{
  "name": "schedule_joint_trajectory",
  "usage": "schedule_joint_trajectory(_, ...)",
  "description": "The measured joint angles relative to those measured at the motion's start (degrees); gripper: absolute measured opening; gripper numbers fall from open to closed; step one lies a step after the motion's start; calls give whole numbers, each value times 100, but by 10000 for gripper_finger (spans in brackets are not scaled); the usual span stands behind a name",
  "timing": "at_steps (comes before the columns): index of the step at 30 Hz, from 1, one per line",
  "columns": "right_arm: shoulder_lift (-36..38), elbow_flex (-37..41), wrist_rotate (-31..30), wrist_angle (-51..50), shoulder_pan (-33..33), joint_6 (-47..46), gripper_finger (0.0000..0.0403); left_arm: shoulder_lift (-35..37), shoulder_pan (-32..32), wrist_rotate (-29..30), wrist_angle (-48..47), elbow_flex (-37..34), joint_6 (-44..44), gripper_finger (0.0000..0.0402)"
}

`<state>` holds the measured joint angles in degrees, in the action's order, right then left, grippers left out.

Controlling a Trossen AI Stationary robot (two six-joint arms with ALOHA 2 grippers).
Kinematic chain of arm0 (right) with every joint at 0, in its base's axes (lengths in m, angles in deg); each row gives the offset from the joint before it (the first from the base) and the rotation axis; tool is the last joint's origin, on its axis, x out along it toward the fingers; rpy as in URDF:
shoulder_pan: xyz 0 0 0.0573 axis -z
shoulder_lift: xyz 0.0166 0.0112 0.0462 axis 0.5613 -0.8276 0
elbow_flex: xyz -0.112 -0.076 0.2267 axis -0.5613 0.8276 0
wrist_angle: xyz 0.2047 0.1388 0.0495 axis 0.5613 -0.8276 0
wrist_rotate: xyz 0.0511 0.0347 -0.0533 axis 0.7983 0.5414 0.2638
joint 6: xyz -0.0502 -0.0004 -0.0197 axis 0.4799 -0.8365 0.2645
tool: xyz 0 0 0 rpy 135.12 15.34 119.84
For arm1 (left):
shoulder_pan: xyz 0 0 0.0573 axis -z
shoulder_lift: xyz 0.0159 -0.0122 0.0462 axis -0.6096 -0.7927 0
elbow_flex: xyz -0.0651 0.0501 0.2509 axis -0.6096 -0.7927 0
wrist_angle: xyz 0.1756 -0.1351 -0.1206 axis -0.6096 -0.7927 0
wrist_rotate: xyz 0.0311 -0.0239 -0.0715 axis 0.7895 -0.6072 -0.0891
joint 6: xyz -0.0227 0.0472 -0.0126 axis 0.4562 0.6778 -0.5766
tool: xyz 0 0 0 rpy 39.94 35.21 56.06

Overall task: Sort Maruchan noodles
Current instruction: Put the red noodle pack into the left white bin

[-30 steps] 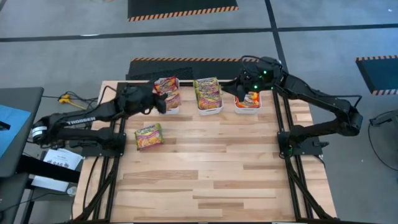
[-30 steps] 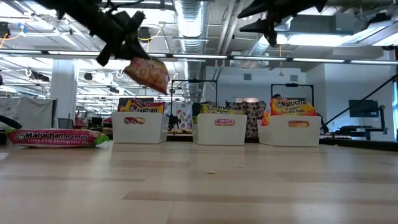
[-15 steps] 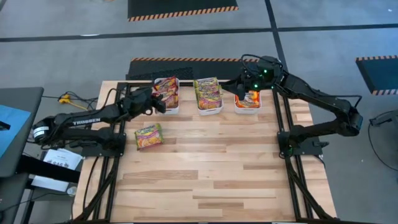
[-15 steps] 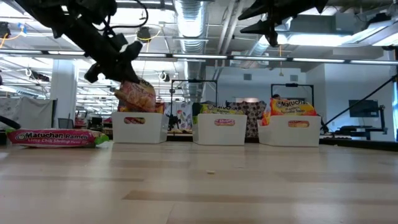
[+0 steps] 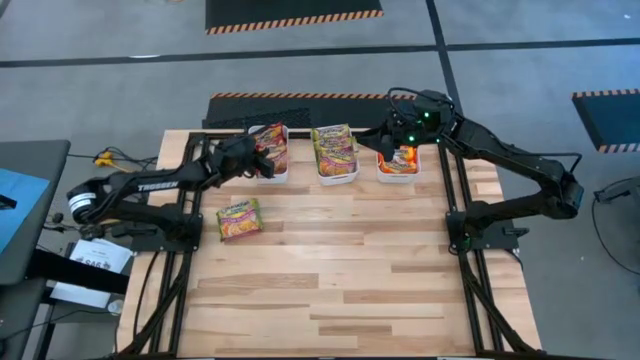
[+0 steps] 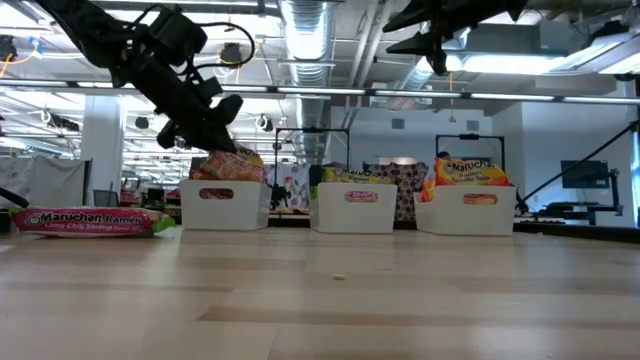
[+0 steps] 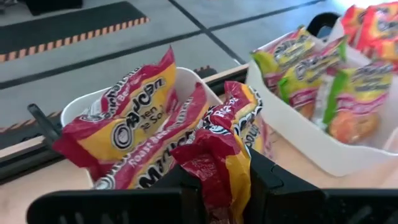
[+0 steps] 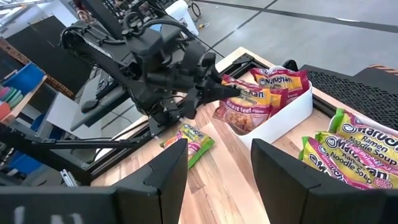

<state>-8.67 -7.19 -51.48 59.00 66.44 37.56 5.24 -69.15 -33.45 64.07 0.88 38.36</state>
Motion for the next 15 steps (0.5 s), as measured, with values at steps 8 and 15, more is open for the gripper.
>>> schedule_joint_trajectory(8, 0, 0, -15, -6, 0, 0, 200, -118, -224, -160, -8, 2, 432, 53)
schedule_joint_trajectory(15, 0, 0, -17, -7, 0, 0, 200, -118, -438, -822, -129, 2, 289, 82)
